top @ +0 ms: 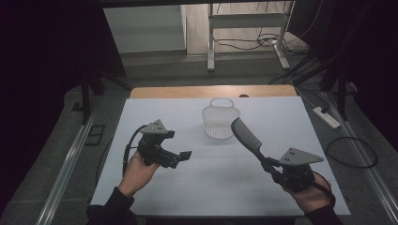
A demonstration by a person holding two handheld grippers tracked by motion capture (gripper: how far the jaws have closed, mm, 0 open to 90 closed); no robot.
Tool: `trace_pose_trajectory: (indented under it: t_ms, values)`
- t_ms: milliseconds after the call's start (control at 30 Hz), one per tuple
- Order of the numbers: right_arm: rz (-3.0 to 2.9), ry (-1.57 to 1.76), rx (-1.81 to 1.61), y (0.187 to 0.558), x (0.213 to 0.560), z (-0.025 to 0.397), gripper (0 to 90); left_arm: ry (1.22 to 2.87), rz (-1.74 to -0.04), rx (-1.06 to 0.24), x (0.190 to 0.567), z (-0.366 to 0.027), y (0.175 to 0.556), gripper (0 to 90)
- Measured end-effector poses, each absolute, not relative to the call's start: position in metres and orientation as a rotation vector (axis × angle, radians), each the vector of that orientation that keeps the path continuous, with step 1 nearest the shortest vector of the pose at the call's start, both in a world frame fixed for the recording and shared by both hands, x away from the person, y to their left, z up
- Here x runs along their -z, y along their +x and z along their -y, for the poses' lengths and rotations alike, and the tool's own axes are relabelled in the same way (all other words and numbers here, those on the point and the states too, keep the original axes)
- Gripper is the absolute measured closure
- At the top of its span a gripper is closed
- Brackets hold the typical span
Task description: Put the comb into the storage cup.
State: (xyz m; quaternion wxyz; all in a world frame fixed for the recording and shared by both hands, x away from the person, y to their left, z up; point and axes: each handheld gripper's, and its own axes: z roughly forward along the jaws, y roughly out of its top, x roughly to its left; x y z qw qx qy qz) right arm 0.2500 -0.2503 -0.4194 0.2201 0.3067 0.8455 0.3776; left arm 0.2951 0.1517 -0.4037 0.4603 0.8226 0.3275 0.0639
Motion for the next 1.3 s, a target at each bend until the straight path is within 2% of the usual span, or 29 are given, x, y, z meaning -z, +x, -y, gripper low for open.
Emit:
trace_pose_trajectory:
  t_ms: [800,1300]
  values:
    - [-2.352,0.74,-1.046,0.249,0.422,0.222,72.8,2.0,-0.778,-0.089,0.399,-0.123,0.313,0.0]
    - [-2.353,0.683,-1.059,0.244,0.425,0.209,72.8,1.979,-0.788,0.02,0.406,-0.113,0.315,0.0]
